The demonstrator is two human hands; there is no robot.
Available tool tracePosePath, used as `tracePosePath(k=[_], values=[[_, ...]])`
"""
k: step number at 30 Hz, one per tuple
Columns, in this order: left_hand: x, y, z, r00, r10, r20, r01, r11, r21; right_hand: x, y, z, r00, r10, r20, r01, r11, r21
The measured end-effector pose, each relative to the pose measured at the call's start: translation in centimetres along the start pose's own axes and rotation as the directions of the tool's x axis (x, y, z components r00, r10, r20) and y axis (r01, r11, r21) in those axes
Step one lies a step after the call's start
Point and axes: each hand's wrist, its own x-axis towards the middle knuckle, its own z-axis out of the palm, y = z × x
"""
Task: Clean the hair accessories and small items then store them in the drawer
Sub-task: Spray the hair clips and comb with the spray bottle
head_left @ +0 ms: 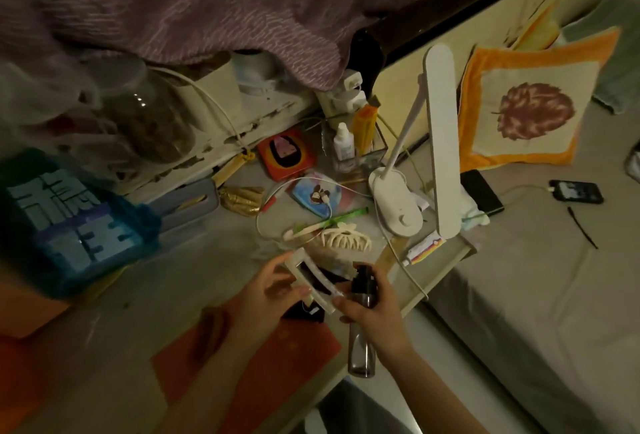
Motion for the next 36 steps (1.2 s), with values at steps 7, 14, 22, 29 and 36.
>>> tracePosePath(k=[7,14,22,29,36], values=[[1.7,-2.3,0.6,0.996,-0.087,-0.024,0.086,0.996,-0.038,2.0,3.1,0.1,0.998,0.054,-0.017,-0.054,0.998,-0.034],[3.1,-3.6,-2.8,0.982,-0.109,-0.154,0.101,0.993,-0.059,4.6,4.2,4.6,0.995,0.097,0.036,-0.091,0.986,-0.138],[5.0,-5.3,-8.1,0.972,-0.159,-0.172,0.13,0.977,-0.169,7.3,4.9,10.0,0.993,0.086,0.083,-0.064,0.968,-0.244],[7.4,-7.6,-11.1,0.962,-0.209,-0.174,0.178,0.967,-0.181,9.0,6.2,13.5,0.996,0.058,0.067,-0.039,0.966,-0.256],[9.3,-9.4,-11.9,0.977,-0.18,-0.116,0.157,0.97,-0.183,9.8,7.3,14.4,0.998,0.055,0.013,-0.049,0.961,-0.272]])
